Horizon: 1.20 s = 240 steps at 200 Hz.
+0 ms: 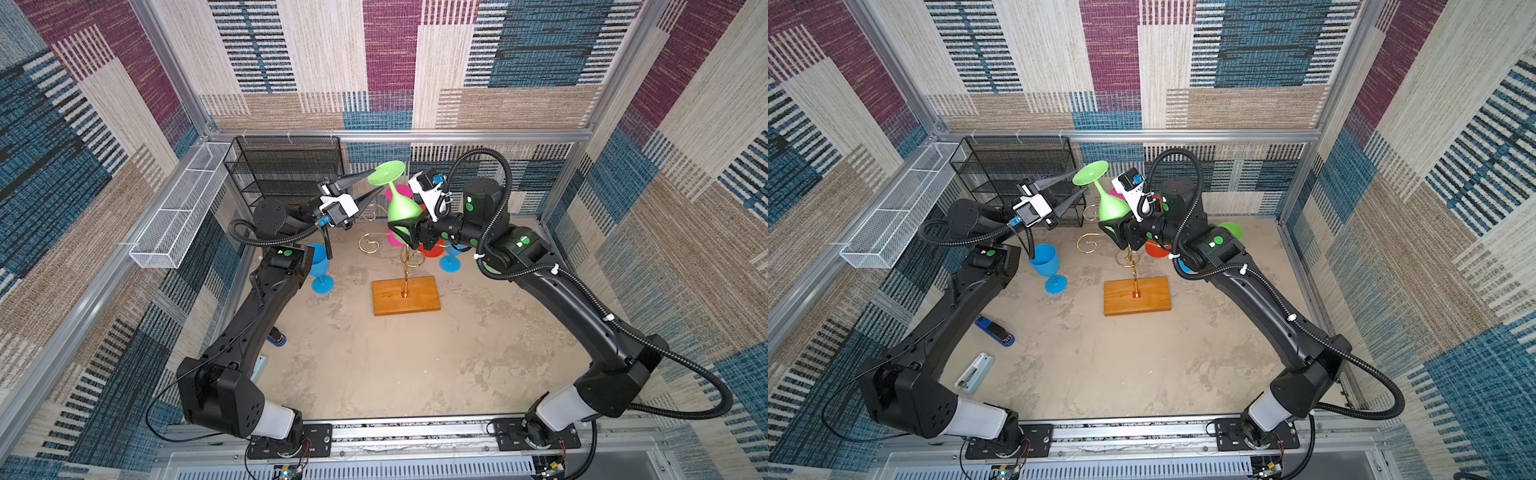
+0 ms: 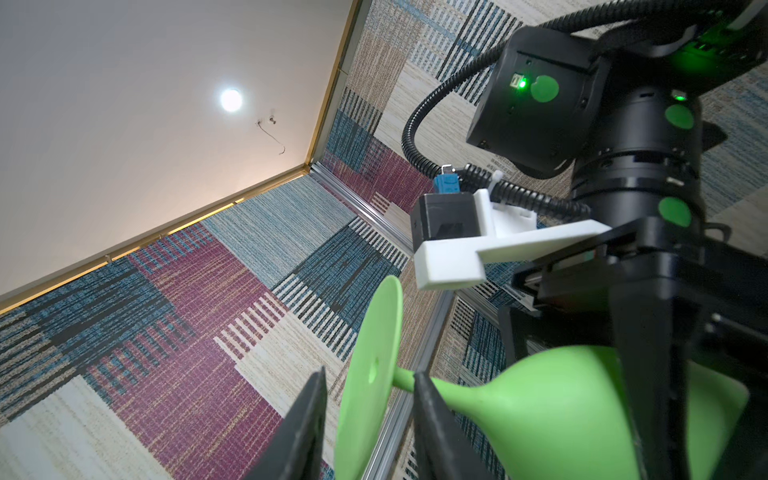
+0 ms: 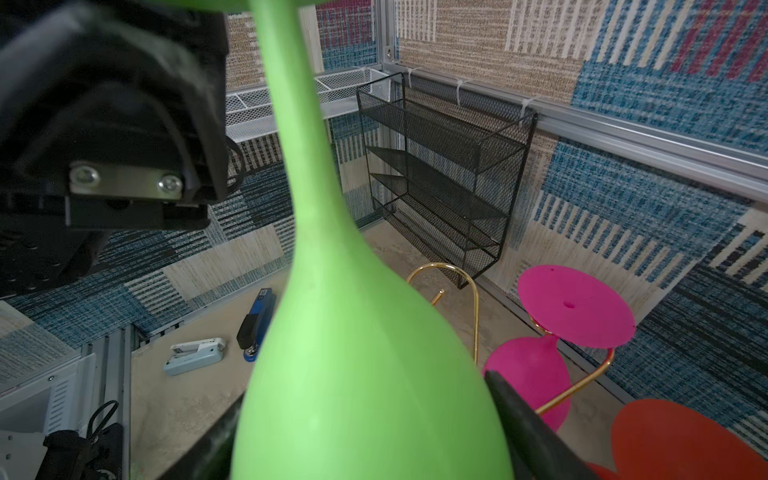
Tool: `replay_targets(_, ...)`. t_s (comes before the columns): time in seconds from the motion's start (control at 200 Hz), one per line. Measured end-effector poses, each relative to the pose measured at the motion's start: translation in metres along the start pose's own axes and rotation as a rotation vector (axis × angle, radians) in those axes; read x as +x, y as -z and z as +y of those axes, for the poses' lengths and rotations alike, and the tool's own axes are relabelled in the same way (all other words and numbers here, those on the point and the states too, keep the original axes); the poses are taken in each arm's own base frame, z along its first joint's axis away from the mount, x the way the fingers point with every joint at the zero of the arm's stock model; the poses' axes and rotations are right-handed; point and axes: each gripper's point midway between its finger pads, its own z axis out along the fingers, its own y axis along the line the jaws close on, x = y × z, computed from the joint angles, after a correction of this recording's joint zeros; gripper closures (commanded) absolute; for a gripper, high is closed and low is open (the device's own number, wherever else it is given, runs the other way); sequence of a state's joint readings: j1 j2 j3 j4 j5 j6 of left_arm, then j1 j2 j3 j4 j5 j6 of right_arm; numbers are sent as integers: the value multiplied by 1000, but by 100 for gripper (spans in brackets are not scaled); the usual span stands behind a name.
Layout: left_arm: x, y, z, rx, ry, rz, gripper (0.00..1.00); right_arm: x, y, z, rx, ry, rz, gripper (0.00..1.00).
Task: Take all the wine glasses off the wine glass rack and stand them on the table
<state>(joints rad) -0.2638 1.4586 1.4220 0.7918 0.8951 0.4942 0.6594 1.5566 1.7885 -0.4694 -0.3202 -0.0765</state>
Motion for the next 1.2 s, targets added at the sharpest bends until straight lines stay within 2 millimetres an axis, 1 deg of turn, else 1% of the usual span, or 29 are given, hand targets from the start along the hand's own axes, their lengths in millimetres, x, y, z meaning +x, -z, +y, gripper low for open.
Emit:
replay_targets(0.16,-1,0,0,1,-20,-2,83,1,-1,4,-11,0,2,58)
replay_targets(0.29,0,0,-1,7,-49,3,98,0,-1,5,-17,-6,-1,57)
replay_targets(0.316,1,1,-2,10,-54,5,100,0,-1,5,-17,-6,-1,56)
replay_targets(0.351,1,1,-3,16,-56,6,100,1,0,5,-17,-8,1,54)
replay_targets(0.411,1,1,-4,22,-61,4,100,2,1,6,-20,-14,2,47)
replay_targets(0.456,1,1,-4,23,-60,4,100,3,1,7,-21,-21,4,39)
replay_targets(0.571,1,1,-5,23,-53,8,100,3,6,8,-21,-24,-9,11)
replay_targets(0.621,2,1,-3,8,-43,21,100,-1,10,10,-20,-26,-27,4)
replay_targets(0.671,4,2,1,-15,-30,35,100,-7,17,11,-17,-17,-54,0)
replay_targets(0.826,3,4,11,-68,23,56,100,-22,36,15,-7,-9,-121,1)
replay_targets(0.921,6,7,20,-114,71,79,100,-33,54,19,2,-3,-170,1)
replay_targets(1.042,17,14,36,-210,176,130,100,-48,86,24,18,16,-251,1)
replay_targets(1.112,28,20,44,-275,240,166,100,-50,107,27,34,21,-285,1)
replay_targets(1.202,44,29,47,-337,325,202,100,-49,132,27,70,23,-329,1)
